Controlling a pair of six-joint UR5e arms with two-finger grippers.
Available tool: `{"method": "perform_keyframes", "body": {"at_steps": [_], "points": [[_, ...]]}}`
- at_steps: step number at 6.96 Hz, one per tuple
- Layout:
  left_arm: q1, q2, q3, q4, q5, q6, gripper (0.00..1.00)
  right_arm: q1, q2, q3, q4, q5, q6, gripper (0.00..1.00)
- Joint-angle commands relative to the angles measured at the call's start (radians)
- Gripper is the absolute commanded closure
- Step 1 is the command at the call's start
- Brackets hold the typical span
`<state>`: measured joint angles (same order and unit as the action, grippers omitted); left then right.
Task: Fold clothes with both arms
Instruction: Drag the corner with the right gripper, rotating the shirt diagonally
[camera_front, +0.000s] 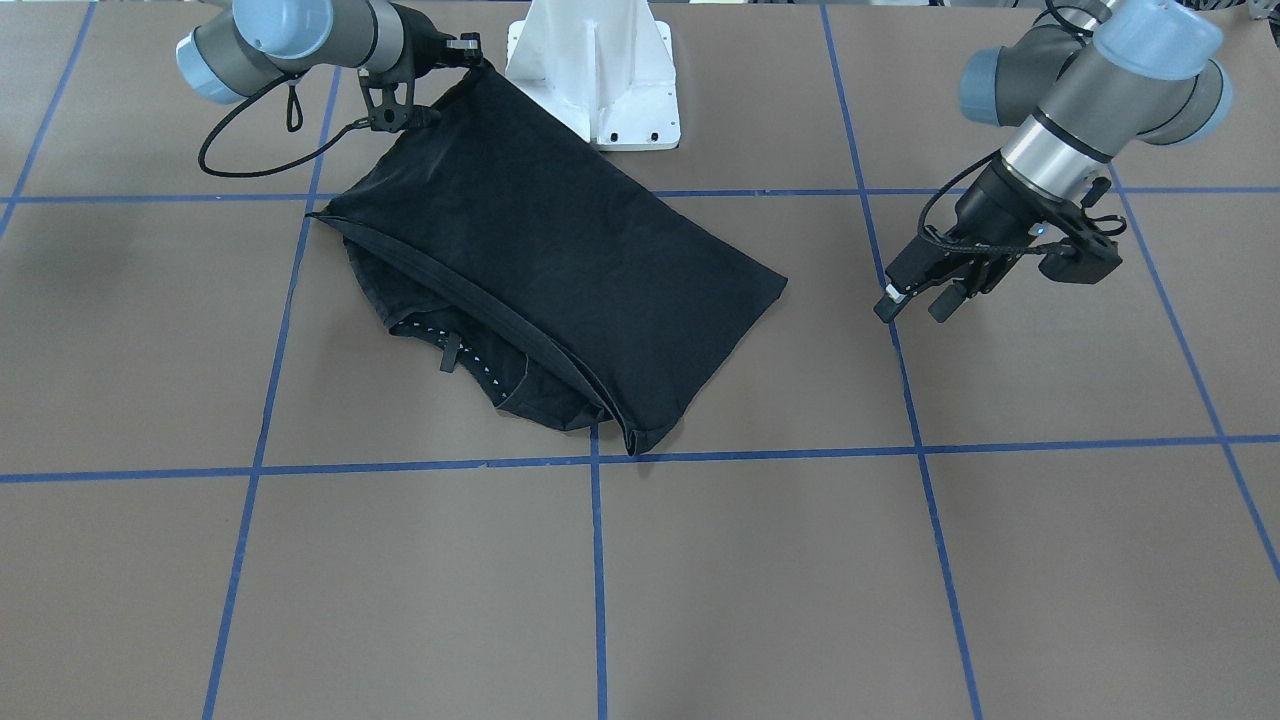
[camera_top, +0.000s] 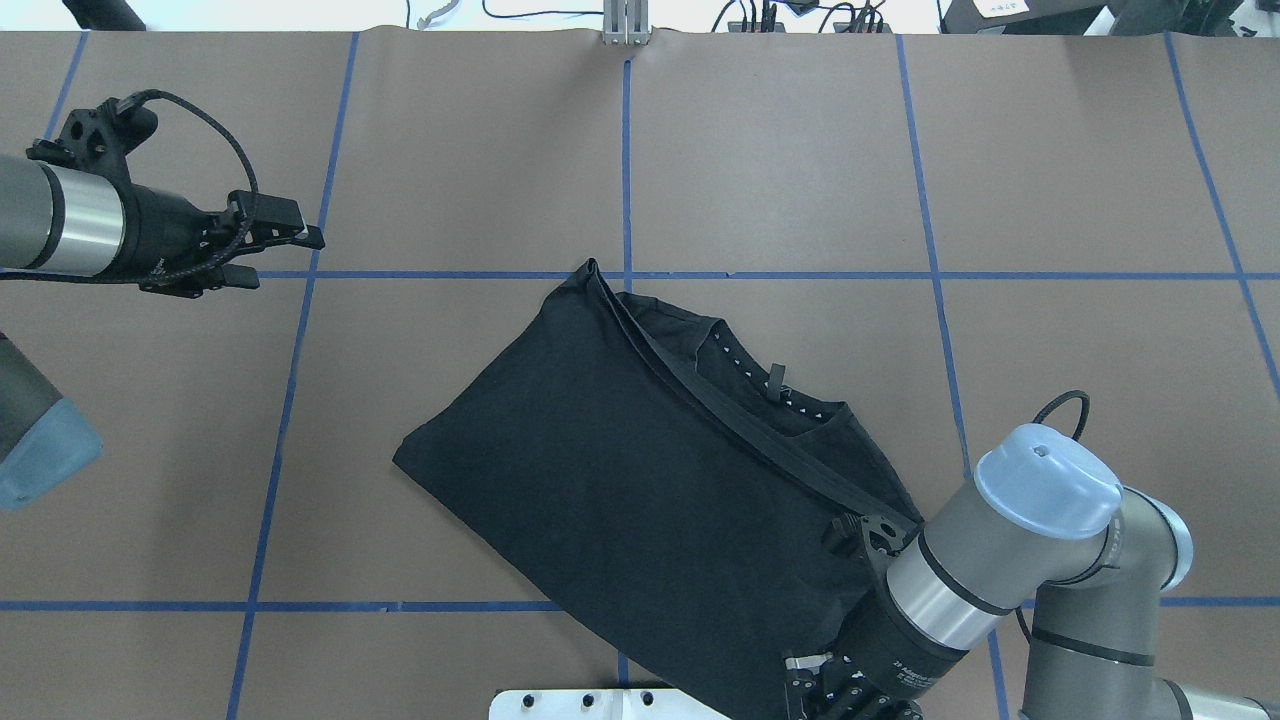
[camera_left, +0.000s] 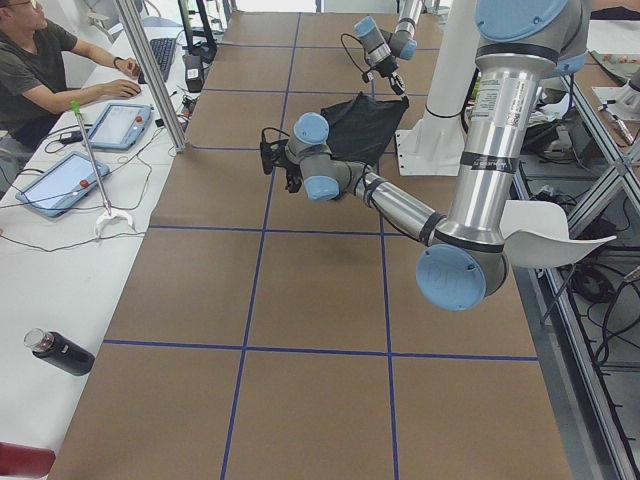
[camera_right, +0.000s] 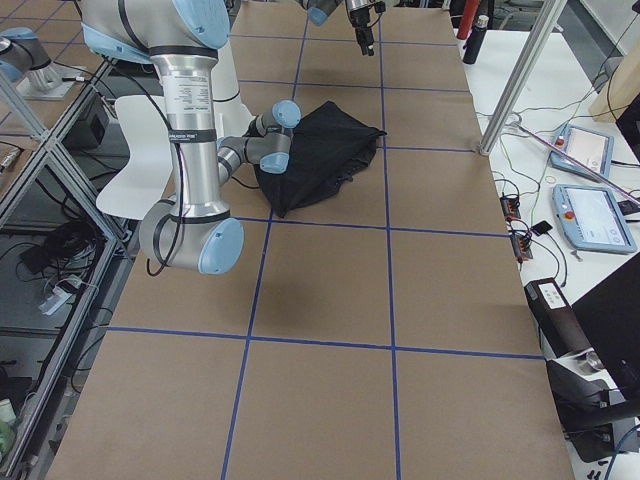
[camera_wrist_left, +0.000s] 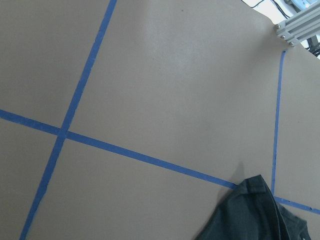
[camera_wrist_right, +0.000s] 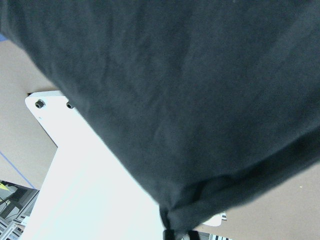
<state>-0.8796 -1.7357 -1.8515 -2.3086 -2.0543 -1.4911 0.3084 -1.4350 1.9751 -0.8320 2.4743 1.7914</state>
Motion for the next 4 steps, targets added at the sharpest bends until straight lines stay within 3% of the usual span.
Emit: {"method": "perform_keyframes", "body": {"at_steps": [1,4], "points": [[0.005,-0.001,-0.006,-0.002,0.0,0.0,0.0,0.056,-0.002,-0.004,0.059,0.0,0.005,0.0],[0.098,-0.001,-0.029,-0.005,-0.001,-0.065,0.0,0.304,0.004,-0.009,0.057,-0.029,-0.009,0.0]]}}
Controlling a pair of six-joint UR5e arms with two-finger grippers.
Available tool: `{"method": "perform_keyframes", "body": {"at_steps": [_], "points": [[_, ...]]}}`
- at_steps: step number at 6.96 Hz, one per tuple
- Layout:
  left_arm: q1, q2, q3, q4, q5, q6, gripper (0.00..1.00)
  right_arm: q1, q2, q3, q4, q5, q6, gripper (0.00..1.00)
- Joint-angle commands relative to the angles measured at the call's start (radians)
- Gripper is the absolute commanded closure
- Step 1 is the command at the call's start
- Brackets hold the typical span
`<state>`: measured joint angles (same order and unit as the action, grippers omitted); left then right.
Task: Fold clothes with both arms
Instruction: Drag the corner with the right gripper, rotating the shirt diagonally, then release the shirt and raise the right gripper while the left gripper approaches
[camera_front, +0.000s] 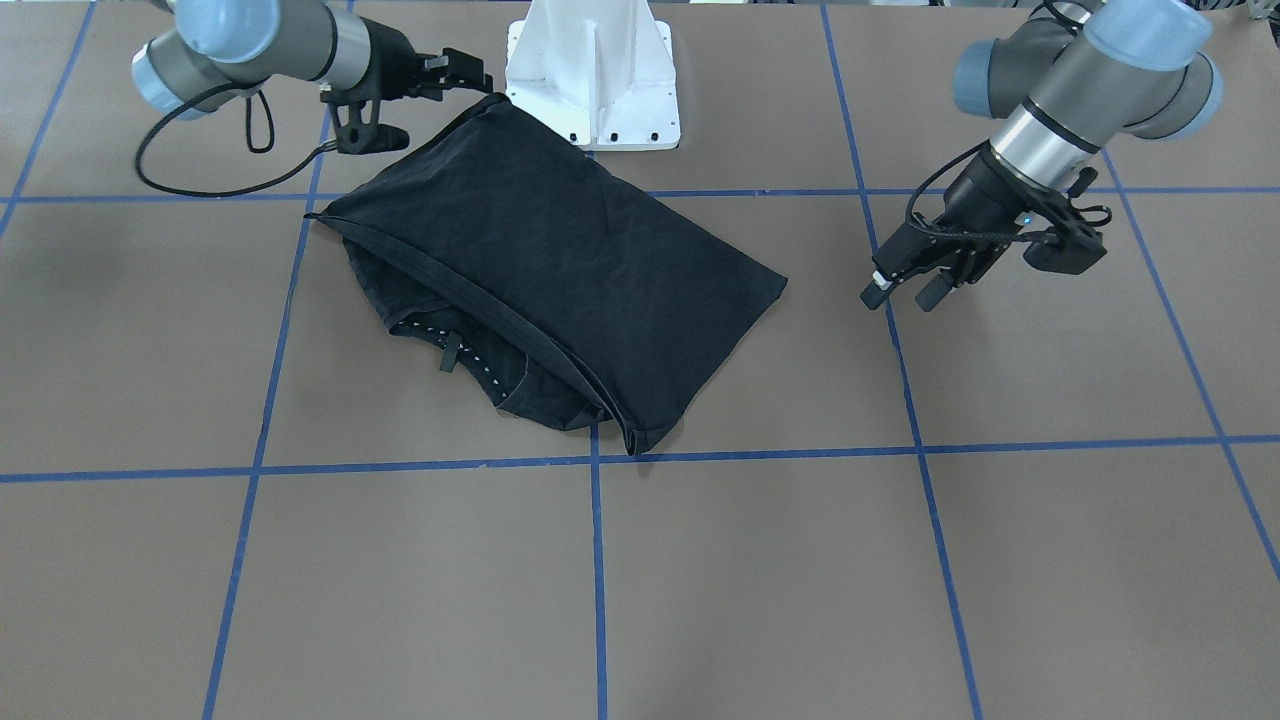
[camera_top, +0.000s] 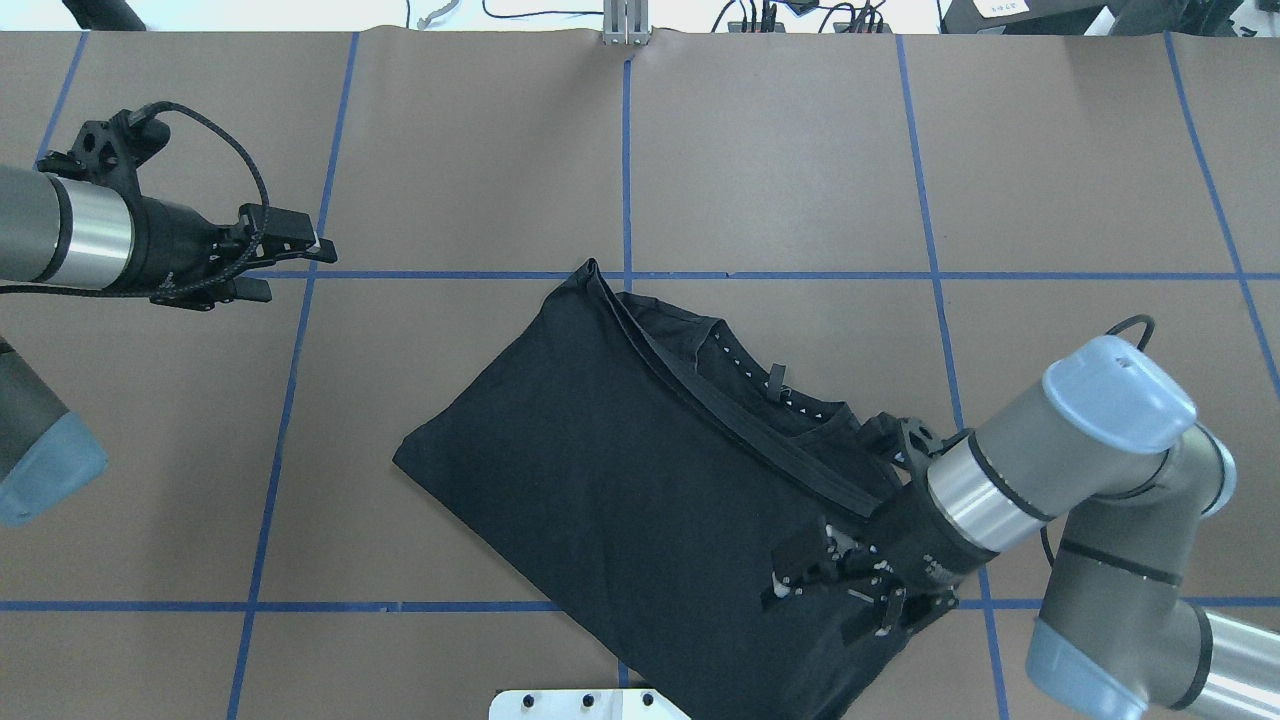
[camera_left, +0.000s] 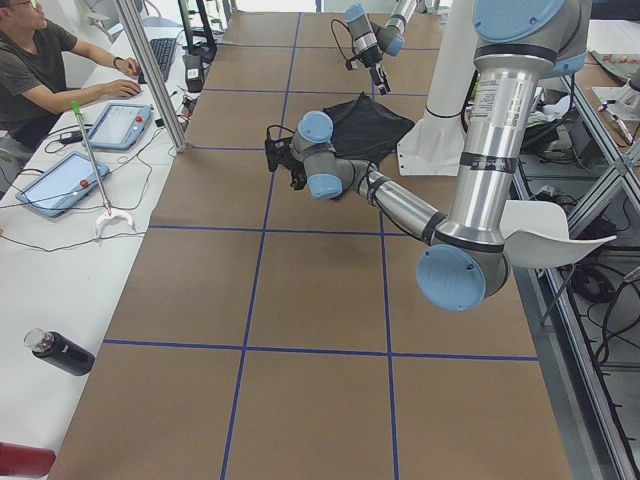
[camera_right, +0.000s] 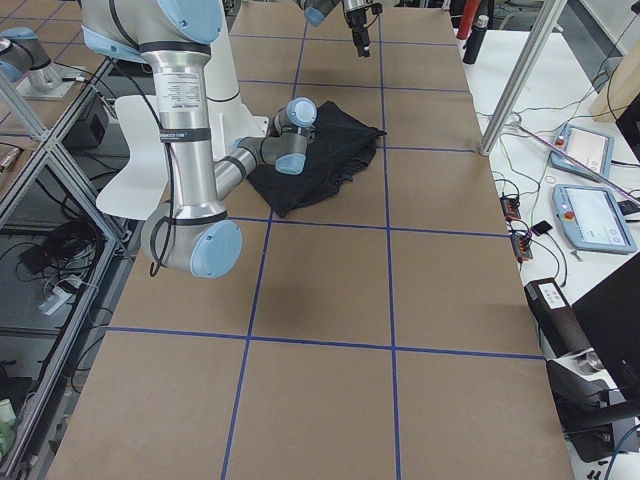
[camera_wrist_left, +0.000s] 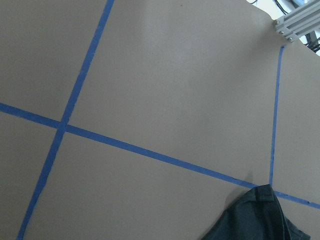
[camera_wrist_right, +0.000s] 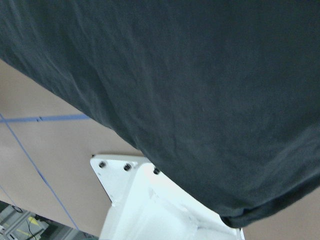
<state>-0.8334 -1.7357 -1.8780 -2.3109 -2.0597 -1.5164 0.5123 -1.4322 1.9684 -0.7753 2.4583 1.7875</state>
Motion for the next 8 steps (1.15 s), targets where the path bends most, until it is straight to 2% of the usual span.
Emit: {"method": "perform_keyframes", "body": {"at_steps": [1,3,5,6,8], "points": [[0.095,-0.002,-0.006,-0.005,0.004,-0.085,0.0,0.177,0.001,-0.003,0.001,-0.019,-0.034,0.0],[0.125,0.037,-0.006,-0.044,0.01,-0.116,0.0,0.233,0.002,-0.01,-0.001,-0.071,-0.079,0.0],[0.157,0.109,-0.001,-0.131,0.012,-0.122,0.0,0.235,0.027,-0.011,-0.004,-0.117,-0.094,0.0],[0.206,0.113,0.002,-0.148,0.051,-0.18,0.0,0.233,0.03,-0.016,-0.004,-0.131,-0.094,0.0],[0.333,0.037,0.028,-0.139,0.154,-0.263,0.0,0.242,0.032,-0.019,-0.004,-0.134,-0.094,0.0]]}}
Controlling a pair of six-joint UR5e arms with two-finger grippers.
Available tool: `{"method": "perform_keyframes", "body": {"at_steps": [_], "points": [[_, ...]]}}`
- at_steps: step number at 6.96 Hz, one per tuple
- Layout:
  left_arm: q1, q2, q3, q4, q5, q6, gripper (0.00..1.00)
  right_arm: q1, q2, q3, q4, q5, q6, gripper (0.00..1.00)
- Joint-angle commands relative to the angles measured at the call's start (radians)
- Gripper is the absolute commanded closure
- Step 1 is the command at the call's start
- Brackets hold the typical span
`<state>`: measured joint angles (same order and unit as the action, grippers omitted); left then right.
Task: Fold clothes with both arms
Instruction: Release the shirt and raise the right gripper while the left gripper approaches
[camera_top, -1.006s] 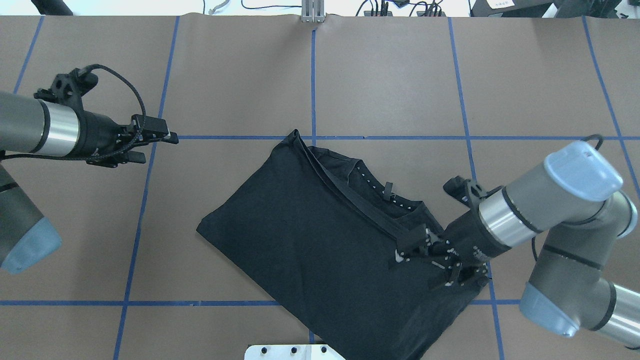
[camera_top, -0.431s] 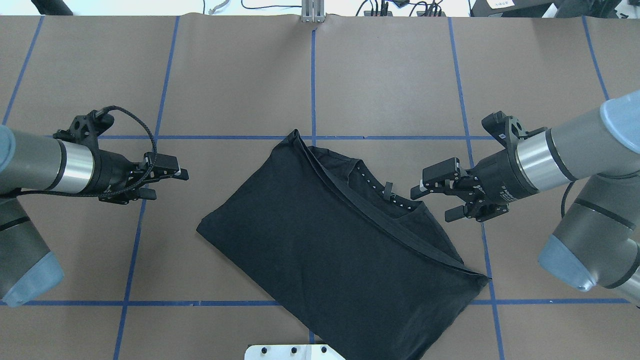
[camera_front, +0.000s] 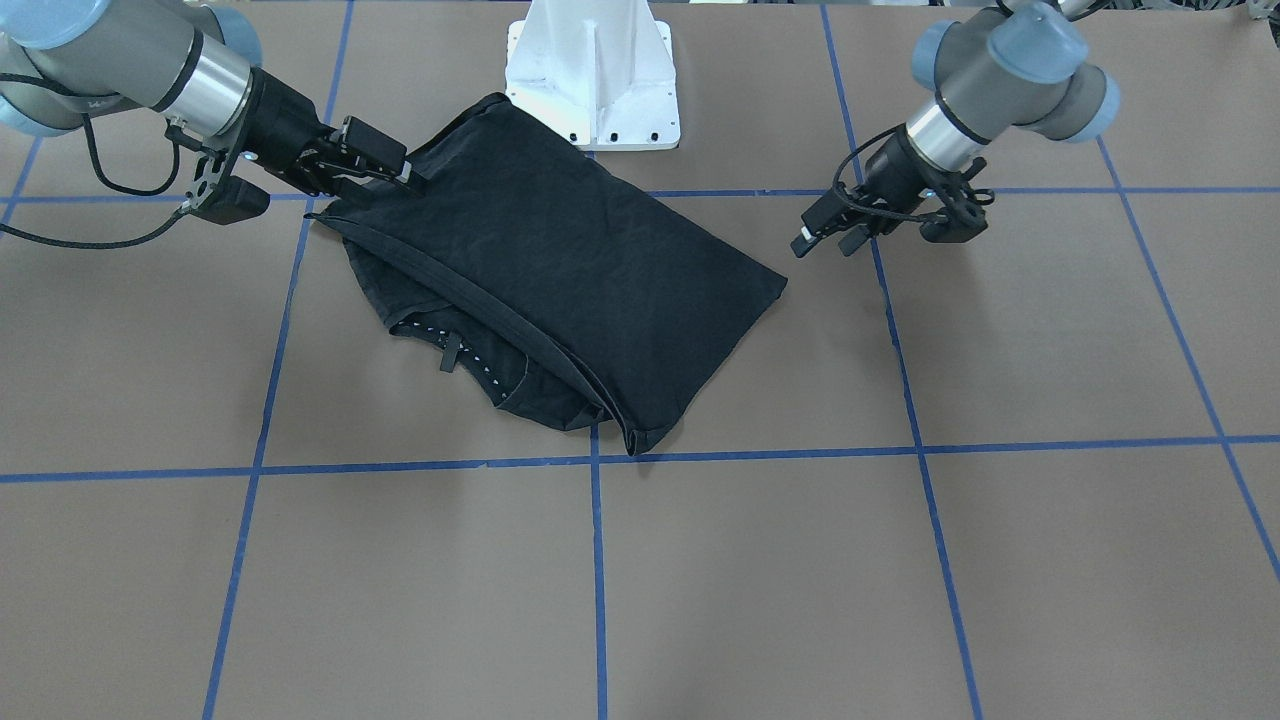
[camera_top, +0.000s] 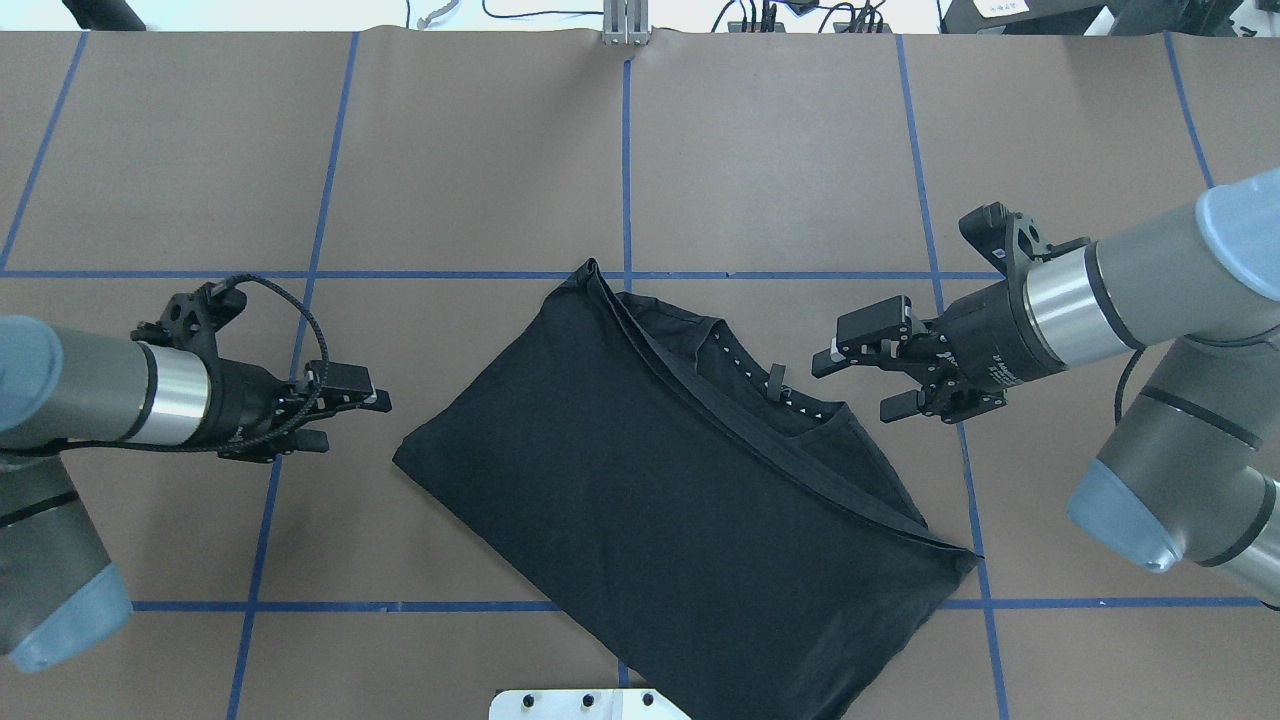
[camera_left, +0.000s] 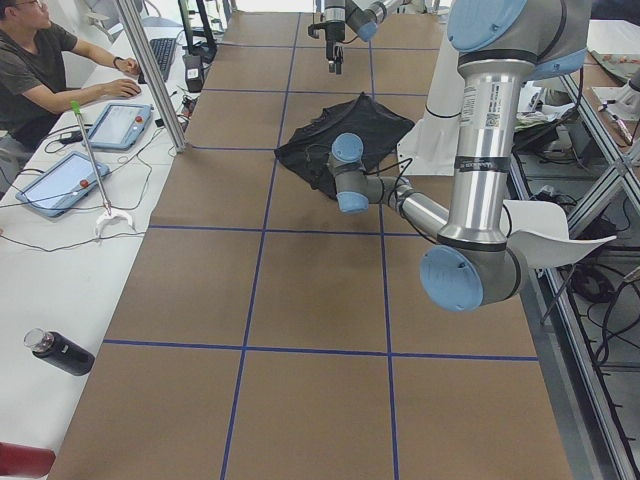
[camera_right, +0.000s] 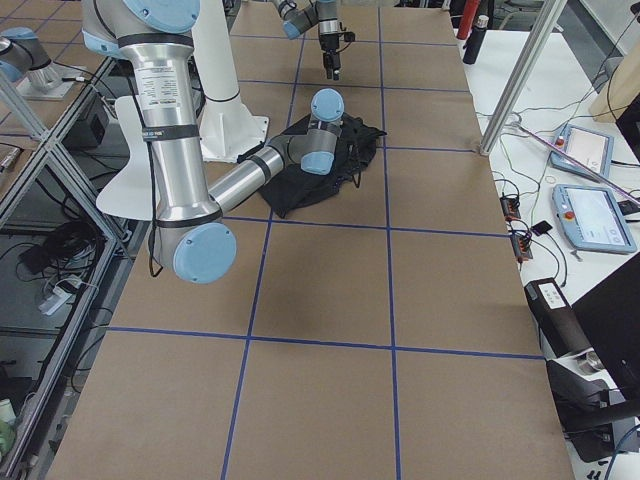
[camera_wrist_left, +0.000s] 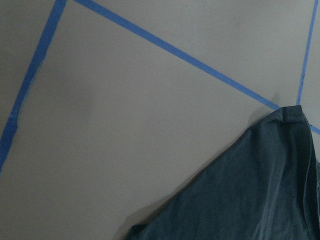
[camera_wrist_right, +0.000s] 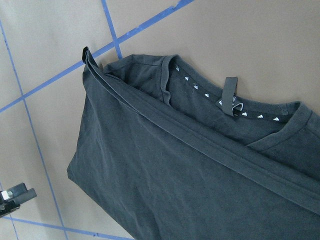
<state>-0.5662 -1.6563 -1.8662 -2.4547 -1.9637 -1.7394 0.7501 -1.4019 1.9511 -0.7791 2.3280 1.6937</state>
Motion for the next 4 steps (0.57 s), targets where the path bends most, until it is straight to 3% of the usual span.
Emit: {"method": "perform_keyframes", "body": {"at_steps": [1,4], "points": [[0.069,-0.066,0.05,0.005,0.063,-0.04,0.0,0.006,0.001,-0.001,0.0,-0.004,0.0,0.0],[0.069,-0.099,0.124,0.003,0.065,-0.038,0.0,0.006,0.003,-0.003,0.0,-0.009,0.0,0.0]]}}
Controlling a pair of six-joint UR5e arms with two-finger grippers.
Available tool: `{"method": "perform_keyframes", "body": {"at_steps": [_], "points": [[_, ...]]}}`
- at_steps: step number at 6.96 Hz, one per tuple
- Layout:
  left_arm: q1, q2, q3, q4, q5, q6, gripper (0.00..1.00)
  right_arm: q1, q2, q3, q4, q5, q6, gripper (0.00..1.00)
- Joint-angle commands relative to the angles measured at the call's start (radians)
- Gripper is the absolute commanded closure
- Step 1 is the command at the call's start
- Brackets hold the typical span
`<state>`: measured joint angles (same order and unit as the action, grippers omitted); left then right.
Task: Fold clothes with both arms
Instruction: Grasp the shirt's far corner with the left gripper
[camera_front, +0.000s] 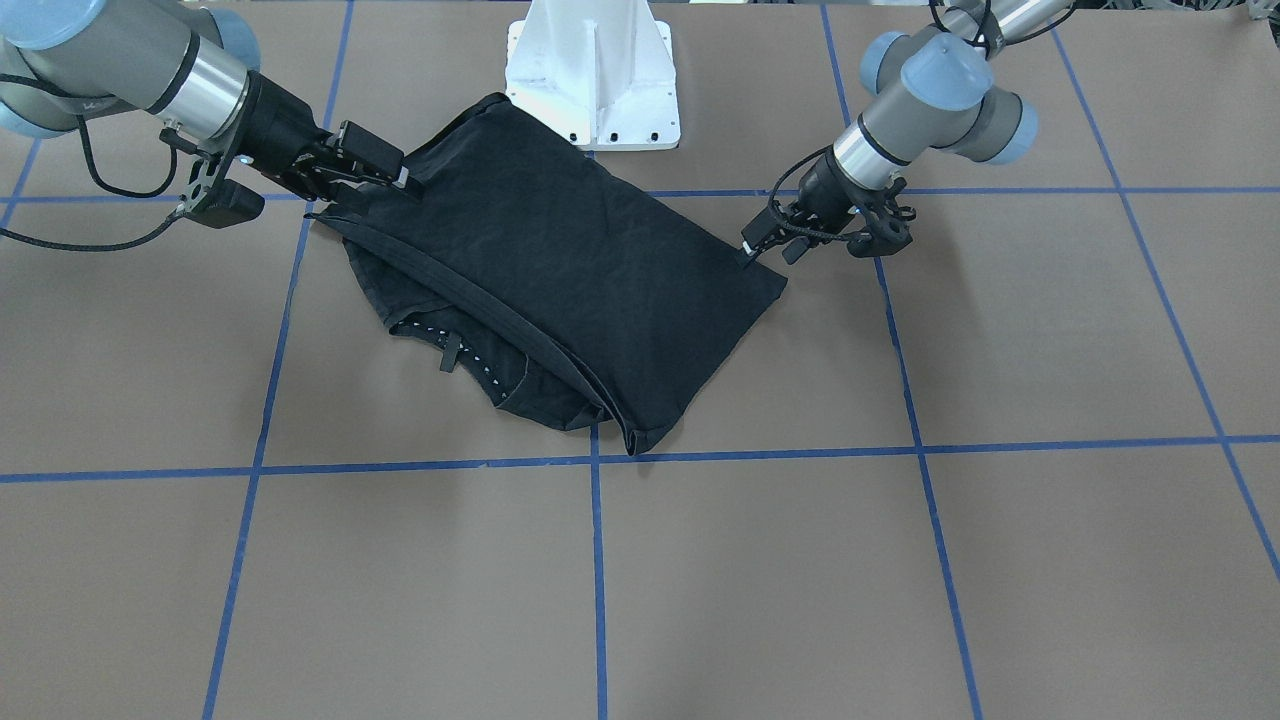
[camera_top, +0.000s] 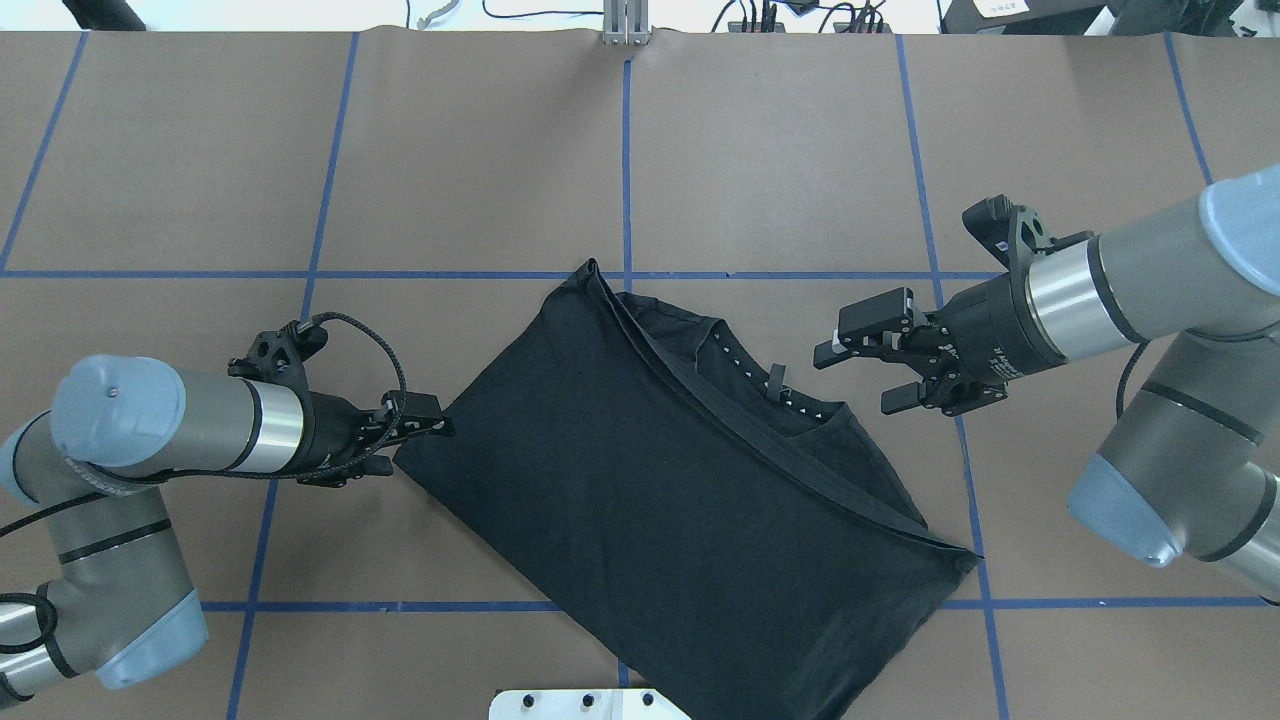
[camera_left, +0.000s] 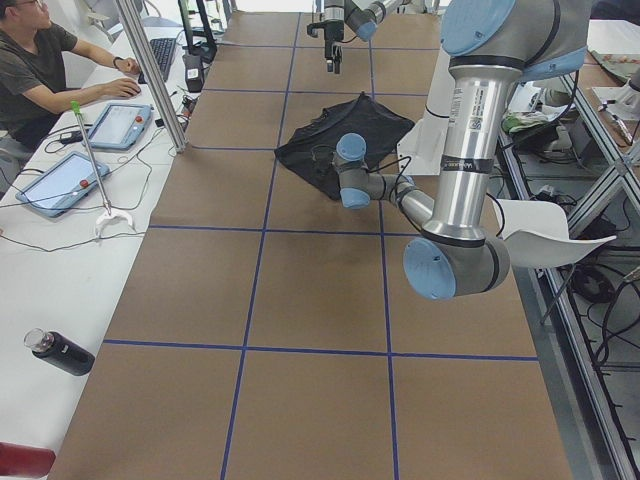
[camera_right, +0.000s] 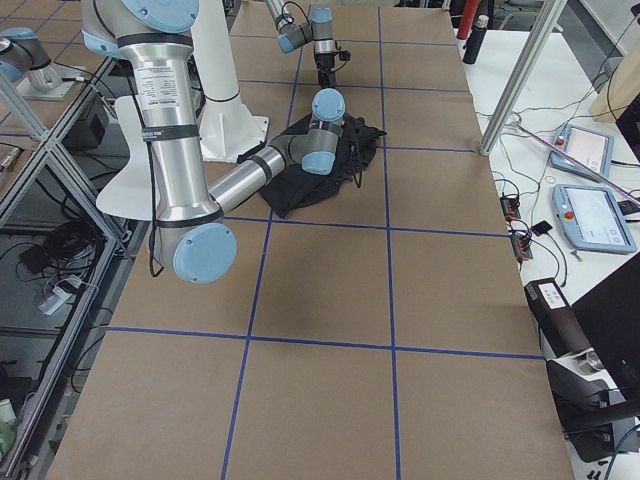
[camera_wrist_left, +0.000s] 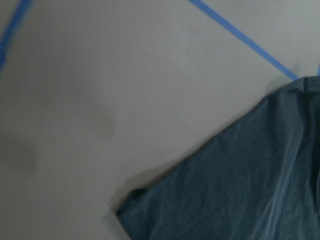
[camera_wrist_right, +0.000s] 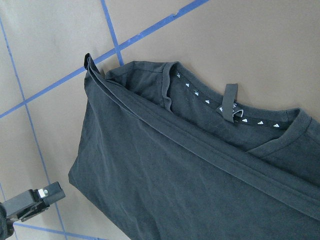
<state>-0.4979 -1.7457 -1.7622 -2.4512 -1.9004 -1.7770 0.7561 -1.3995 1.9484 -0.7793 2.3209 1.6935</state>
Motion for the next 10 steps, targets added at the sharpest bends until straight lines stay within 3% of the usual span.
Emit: {"method": "perform_keyframes", "body": {"at_steps": [1,7,10], "points": [[0.002,-0.008,0.021,0.0,0.003,0.001,0.0,0.0,0.001,0.0,-0.005,-0.002,0.0,0.0],[0.008,-0.012,0.05,0.0,0.004,-0.001,0.02,0.0,0.008,0.0,-0.008,0.002,0.0,0.0],[0.01,-0.02,0.053,0.0,0.009,-0.004,0.1,0.0,0.008,-0.008,-0.009,0.002,0.0,0.0]]}}
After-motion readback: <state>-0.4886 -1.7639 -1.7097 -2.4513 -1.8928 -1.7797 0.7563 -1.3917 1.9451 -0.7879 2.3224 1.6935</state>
